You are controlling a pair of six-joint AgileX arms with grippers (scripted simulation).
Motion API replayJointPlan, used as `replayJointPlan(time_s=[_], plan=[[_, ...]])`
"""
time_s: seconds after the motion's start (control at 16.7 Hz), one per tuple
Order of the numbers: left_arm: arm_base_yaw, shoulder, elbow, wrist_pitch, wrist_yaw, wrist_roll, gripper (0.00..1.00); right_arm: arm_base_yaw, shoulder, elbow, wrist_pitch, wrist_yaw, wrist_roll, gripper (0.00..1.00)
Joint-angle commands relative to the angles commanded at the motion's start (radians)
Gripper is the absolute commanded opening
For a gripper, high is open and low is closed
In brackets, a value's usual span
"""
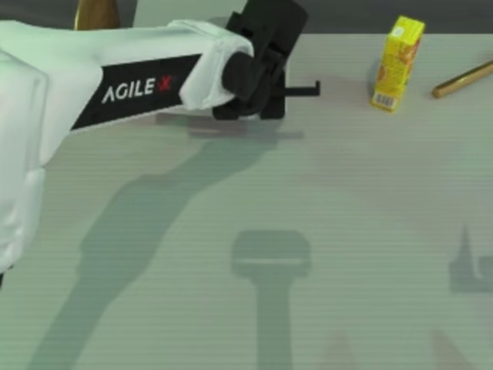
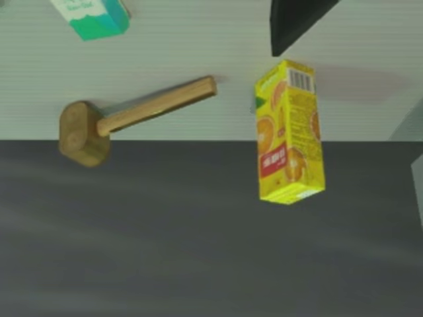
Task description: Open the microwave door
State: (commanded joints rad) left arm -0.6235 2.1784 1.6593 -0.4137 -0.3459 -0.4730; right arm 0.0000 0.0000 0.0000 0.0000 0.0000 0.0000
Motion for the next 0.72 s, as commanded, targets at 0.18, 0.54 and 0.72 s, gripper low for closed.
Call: replayJointPlan(time_s=[0.18,0.54,0.72], plan=[[-0.008,0.004,-0.002,0.001,0.008,-0.002,0.0,0.0,0.0,0.0,0.0,0.0,0.0,1.0],[0.006,-0.048,-0.075,0.05,0.039,0.055,0.0,0.0,0.0,0.0,0.0,0.0,0.0,1.0],[0.008,-0.05,-0.083,0.052,0.042,0.059,0.0,0.0,0.0,0.0,0.0,0.0,0.0,1.0]])
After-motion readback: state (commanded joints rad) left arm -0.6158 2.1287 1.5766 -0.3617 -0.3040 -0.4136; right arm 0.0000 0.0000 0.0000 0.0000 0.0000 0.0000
